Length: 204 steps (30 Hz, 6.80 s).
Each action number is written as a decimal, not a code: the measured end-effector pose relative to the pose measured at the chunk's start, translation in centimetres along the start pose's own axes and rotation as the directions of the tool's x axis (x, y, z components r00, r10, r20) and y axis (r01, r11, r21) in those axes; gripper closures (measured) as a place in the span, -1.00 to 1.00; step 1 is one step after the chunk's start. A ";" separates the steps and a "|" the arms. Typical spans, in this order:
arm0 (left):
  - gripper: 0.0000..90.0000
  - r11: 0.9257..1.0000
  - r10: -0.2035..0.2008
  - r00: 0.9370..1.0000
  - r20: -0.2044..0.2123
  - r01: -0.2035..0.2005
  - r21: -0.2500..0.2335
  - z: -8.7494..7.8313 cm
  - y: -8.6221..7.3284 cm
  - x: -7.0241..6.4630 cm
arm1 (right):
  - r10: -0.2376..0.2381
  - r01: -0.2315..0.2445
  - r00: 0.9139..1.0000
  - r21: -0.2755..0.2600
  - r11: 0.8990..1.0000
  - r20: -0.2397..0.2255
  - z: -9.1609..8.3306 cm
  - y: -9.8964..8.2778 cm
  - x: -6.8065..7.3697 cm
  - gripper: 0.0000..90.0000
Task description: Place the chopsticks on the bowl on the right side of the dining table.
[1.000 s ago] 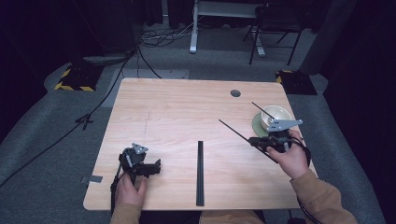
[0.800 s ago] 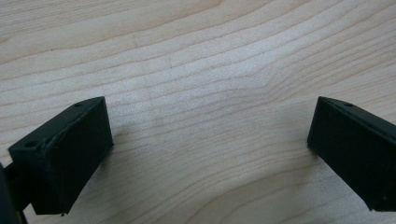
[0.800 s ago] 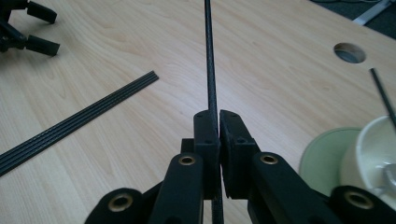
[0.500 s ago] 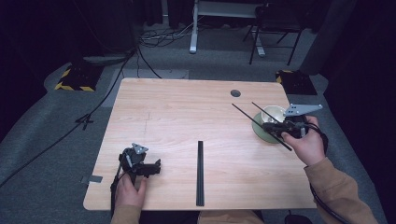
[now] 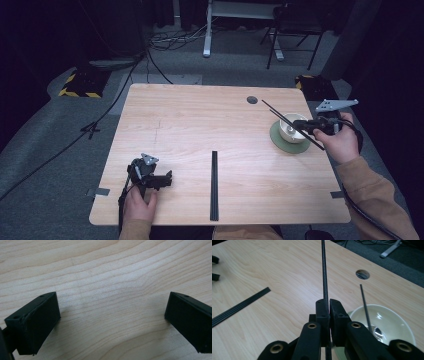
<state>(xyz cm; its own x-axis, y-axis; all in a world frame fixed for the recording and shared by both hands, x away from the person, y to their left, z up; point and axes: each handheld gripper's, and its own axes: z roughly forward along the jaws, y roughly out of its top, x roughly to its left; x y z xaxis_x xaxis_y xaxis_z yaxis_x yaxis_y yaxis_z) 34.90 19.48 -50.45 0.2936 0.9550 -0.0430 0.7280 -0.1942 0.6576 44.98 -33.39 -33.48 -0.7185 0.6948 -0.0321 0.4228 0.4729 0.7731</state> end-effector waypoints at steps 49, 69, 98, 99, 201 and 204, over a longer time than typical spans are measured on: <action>-1.00 1.000 0.000 1.000 0.000 0.000 0.000 0.0 0.0 0.0 | 0.070 -0.076 0.996 0.140 0.987 0.046 6.1 -5.0 -9.3 0.92; -1.00 1.000 0.000 1.000 0.000 0.000 0.000 0.0 0.0 0.0 | 0.069 -0.073 0.997 0.108 0.991 0.041 6.6 -4.6 -8.5 0.39; -1.00 1.000 0.000 1.000 0.000 0.000 0.000 0.0 0.0 0.0 | 0.023 -0.027 0.997 0.059 0.998 0.069 3.7 -6.4 -6.0 0.33; -1.00 1.000 0.000 1.000 0.000 0.000 0.000 0.0 0.0 0.0 | 0.029 -0.034 0.996 0.057 0.998 0.081 3.3 -6.7 -5.8 0.29; -1.00 1.000 0.002 1.000 -0.010 -0.002 -0.003 0.1 0.1 0.0 | -0.010 -0.008 0.972 0.075 0.997 0.236 5.3 -7.1 -5.6 -0.06; -1.00 1.000 0.001 1.000 -0.009 -0.001 -0.004 0.1 0.1 0.0 | 0.004 -0.022 0.970 0.071 0.997 0.242 5.6 -7.1 -5.7 -0.06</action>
<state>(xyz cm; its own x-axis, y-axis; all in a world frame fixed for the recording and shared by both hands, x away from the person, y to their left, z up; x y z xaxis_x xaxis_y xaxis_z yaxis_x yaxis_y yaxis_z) 35.06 19.42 -50.46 0.2884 0.9569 -0.0354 0.7254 -0.1942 0.6604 49.20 -37.68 -42.33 -0.5614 0.8073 -0.1818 0.4766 0.4950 0.7266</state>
